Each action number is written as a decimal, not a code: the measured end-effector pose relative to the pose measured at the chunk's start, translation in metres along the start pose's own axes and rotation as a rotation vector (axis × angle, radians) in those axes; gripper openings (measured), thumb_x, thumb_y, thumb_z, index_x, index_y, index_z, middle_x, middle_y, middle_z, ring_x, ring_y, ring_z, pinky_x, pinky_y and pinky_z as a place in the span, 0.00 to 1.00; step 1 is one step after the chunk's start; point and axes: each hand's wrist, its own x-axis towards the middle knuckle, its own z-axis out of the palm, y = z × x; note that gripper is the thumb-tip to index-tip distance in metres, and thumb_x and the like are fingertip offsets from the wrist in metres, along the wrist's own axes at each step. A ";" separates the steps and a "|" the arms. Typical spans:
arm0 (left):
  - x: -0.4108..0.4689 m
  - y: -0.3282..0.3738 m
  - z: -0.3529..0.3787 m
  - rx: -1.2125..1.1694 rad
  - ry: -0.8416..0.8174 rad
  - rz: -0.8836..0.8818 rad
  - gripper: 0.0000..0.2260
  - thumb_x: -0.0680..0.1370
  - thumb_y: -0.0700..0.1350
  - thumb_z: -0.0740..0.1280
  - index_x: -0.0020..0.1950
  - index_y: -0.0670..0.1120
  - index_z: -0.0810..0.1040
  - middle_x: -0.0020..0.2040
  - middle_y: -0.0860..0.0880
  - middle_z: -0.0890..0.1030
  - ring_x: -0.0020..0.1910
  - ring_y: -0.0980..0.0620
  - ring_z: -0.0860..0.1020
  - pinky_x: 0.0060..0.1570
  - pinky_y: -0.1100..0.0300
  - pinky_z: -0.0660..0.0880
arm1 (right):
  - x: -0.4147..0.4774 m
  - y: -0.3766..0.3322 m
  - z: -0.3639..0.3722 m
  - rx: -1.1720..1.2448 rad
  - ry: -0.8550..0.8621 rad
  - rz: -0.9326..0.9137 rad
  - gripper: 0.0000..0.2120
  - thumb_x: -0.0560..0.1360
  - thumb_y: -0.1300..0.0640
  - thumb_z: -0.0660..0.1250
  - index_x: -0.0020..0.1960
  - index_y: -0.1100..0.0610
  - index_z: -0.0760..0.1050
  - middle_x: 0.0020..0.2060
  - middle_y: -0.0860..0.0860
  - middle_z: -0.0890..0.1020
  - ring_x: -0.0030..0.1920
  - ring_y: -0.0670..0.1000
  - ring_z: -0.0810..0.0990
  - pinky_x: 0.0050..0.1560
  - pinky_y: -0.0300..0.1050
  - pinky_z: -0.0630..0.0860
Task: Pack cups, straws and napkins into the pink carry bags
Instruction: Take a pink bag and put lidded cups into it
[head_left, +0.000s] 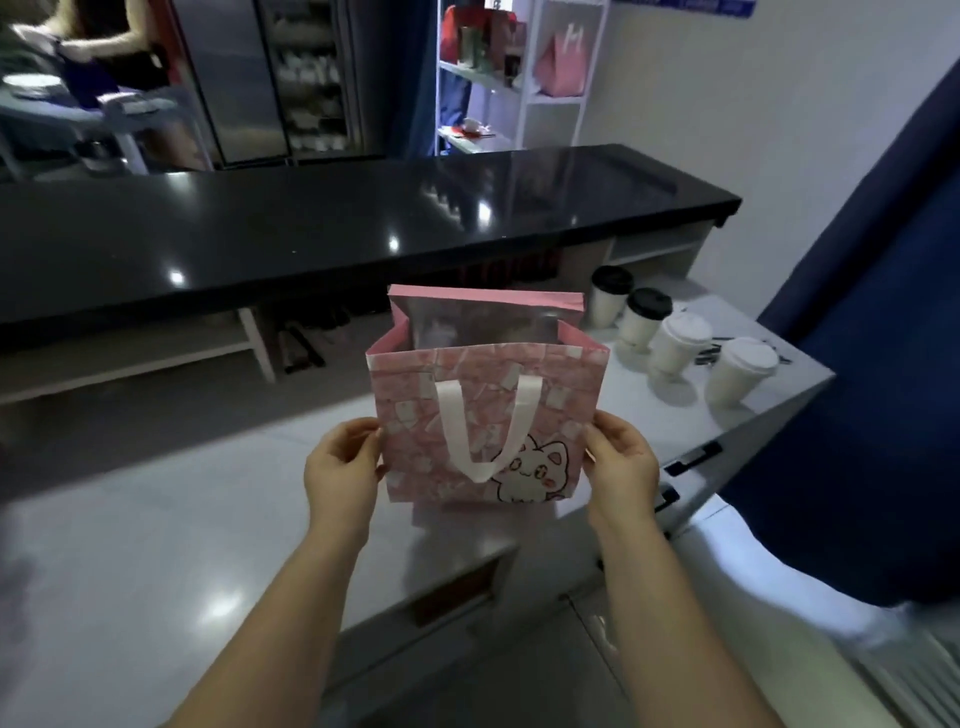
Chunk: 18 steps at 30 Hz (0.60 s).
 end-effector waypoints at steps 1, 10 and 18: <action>-0.003 -0.004 0.018 0.006 -0.012 0.009 0.06 0.79 0.40 0.67 0.47 0.50 0.82 0.44 0.51 0.85 0.44 0.53 0.83 0.42 0.58 0.81 | 0.013 -0.003 -0.012 0.013 0.022 0.011 0.07 0.74 0.68 0.69 0.47 0.57 0.80 0.42 0.52 0.85 0.39 0.48 0.85 0.35 0.37 0.79; -0.022 -0.046 0.167 -0.025 0.070 -0.008 0.07 0.79 0.40 0.67 0.47 0.51 0.82 0.45 0.51 0.85 0.47 0.51 0.83 0.47 0.55 0.81 | 0.154 -0.038 -0.079 -0.010 -0.058 0.036 0.09 0.76 0.68 0.66 0.45 0.55 0.79 0.35 0.46 0.86 0.36 0.44 0.84 0.33 0.34 0.78; -0.018 -0.052 0.242 0.049 0.149 0.015 0.09 0.79 0.38 0.67 0.45 0.52 0.81 0.44 0.52 0.84 0.47 0.49 0.83 0.46 0.55 0.82 | 0.257 -0.054 -0.077 -0.111 -0.219 0.078 0.11 0.77 0.69 0.65 0.45 0.54 0.78 0.42 0.50 0.83 0.40 0.46 0.83 0.36 0.35 0.78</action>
